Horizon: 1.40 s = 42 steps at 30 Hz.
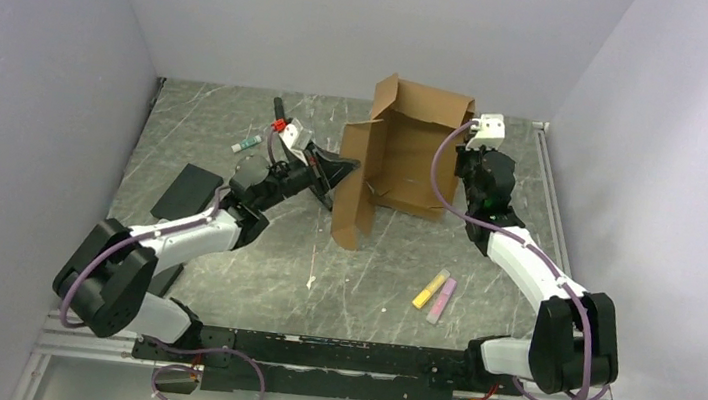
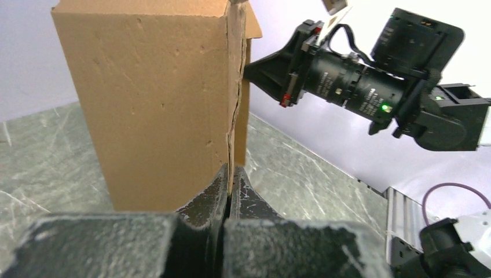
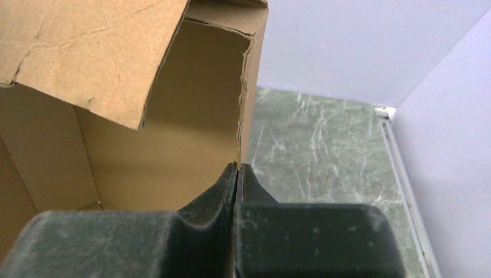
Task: Fold the paper box
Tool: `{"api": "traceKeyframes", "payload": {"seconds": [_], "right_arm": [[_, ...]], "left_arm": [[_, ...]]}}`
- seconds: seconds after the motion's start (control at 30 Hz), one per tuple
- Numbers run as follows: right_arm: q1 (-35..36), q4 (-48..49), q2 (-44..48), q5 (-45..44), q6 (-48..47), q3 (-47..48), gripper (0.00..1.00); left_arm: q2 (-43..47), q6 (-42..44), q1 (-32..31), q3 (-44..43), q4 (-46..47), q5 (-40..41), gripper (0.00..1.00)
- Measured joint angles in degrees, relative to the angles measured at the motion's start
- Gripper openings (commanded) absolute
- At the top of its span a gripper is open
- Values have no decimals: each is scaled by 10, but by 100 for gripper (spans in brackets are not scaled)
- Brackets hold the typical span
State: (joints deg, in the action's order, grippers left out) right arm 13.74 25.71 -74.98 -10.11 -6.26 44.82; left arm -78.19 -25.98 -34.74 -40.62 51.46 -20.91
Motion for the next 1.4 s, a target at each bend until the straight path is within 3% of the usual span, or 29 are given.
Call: {"api": "traceKeyframes", "payload": {"seconds": [0.27,0.67,1.0,1.4], "right_arm": [[25,117,-23,-36,-56,-31,0],[40,236,-54,-34,-89,-114,0],[49,263,-41,11,-107,-154,0],[52,191,18,68,-108,-162,21]], "left_arm": [[-74,33,25,0,100,-23,0],[-85,153,25,36,118,-43,0],[-79,208,25,103,156,-47,0],[-74,223,25,123,163,-47,0]]}}
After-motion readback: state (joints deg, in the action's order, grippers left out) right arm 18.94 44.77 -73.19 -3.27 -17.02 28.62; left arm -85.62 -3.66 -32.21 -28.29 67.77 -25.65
